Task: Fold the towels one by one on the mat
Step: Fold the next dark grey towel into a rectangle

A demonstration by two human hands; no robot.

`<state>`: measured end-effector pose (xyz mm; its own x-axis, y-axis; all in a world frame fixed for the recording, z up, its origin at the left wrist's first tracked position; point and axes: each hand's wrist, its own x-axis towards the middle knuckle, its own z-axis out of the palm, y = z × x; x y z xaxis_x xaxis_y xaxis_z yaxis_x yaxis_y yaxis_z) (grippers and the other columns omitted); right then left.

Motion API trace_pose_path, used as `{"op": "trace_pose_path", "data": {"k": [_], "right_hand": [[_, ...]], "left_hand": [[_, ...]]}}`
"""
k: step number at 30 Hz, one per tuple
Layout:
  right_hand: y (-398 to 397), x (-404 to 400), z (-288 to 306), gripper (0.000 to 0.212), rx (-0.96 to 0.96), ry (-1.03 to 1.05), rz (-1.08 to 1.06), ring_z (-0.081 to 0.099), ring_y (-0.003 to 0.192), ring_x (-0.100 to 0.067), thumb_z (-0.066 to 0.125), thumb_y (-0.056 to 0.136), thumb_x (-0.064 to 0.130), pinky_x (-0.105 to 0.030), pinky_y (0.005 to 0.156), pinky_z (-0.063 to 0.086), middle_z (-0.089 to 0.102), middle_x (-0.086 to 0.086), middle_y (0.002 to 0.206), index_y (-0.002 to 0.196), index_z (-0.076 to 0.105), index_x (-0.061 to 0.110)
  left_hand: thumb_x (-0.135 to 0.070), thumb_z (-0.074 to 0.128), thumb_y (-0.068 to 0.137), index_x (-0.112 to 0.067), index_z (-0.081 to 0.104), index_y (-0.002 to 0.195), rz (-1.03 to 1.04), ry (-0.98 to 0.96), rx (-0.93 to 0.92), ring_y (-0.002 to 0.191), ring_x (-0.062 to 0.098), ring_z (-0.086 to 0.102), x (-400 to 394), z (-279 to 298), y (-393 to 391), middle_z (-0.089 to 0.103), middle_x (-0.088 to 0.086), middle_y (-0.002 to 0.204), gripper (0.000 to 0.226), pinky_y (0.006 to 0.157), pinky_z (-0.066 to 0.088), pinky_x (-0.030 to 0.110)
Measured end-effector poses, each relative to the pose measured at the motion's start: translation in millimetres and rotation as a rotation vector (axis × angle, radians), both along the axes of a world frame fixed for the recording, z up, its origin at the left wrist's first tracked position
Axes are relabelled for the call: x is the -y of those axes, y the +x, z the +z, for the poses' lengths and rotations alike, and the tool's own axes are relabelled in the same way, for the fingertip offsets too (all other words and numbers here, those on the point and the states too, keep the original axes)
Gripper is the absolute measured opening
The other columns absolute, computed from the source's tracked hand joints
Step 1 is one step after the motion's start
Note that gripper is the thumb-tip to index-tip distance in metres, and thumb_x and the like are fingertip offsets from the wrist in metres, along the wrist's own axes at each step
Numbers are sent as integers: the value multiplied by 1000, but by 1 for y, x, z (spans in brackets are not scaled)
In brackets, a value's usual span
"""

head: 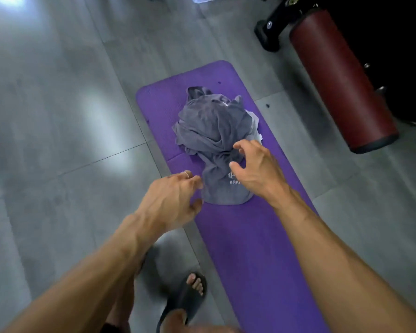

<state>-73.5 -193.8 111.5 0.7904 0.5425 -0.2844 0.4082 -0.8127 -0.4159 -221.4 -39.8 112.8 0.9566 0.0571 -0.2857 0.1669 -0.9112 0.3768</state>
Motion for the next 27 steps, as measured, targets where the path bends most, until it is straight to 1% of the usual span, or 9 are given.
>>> {"op": "trace_pose_path", "data": {"k": [5, 9, 11, 13, 16, 19, 21, 23, 27], "right_hand": [[60, -34, -169, 42, 85, -102, 48, 49, 115, -27, 59, 87, 24, -40, 87, 46, 52, -4, 124, 128, 54, 18], [98, -59, -289, 46, 198, -192, 74, 43, 119, -28, 61, 82, 18, -44, 97, 41, 47, -3, 131, 127, 55, 20], [114, -65, -338, 45, 306, -316, 135, 37, 130, -29, 65, 79, 17, -44, 101, 36, 45, -5, 139, 124, 57, 18], [127, -70, -375, 34, 411, -346, 186, 41, 132, -31, 63, 78, 14, -48, 103, 34, 54, -9, 133, 112, 65, 13], [145, -70, -390, 27, 490, -134, 152, 55, 118, -28, 46, 76, 13, -47, 102, 32, 66, -6, 107, 93, 67, 14], [151, -60, -356, 17, 220, 147, -79, 58, 100, -21, 48, 89, 13, -39, 95, 37, 66, 2, 98, 100, 57, 22], [152, -47, -330, 13, 121, 268, -258, 55, 85, -17, 47, 94, 19, -31, 74, 38, 61, 10, 85, 96, 55, 29], [153, -36, -309, 15, 140, 414, -431, 54, 79, -12, 48, 95, 23, -30, 68, 39, 57, 14, 78, 86, 55, 32], [154, -19, -287, 22, 177, 628, -734, 47, 69, -11, 54, 94, 27, -32, 64, 39, 56, 3, 72, 81, 60, 11]], "left_hand": [[-37, 53, 88, -20, 56, 118, -182, 91, -48, 103, 23, 58, -54, -160, 76, 59, 0, 108, 34, 75, 52, 36], [-39, 56, 88, -22, 51, 127, -300, 130, -58, 110, 20, 53, -92, -273, 128, 54, -1, 118, 43, 80, 52, 38], [-41, 59, 86, -24, 46, 134, -345, 136, -24, 114, 20, 48, -104, -318, 151, 49, -1, 124, 52, 87, 50, 39], [-39, 62, 81, -22, 46, 133, -378, 162, 73, 112, 21, 48, -110, -353, 172, 49, 0, 124, 57, 88, 50, 38], [-39, 66, 69, -15, 44, 139, -365, 160, 293, 122, 30, 49, -114, -386, 199, 51, 7, 131, 78, 93, 50, 43], [-42, 75, 61, -11, 34, 147, -326, 115, 379, 136, 33, 37, -107, -392, 221, 44, 11, 143, 100, 108, 38, 46], [-40, 75, 64, -11, 35, 145, -308, 69, 461, 131, 31, 42, -94, -382, 231, 47, 10, 140, 95, 106, 37, 44], [-37, 72, 71, -13, 40, 142, -265, 27, 528, 121, 30, 49, -85, -368, 242, 53, 9, 131, 82, 100, 39, 42], [-27, 67, 75, -16, 48, 131, -247, -53, 546, 107, 30, 54, -81, -348, 262, 57, 7, 118, 60, 89, 44, 41]]}}
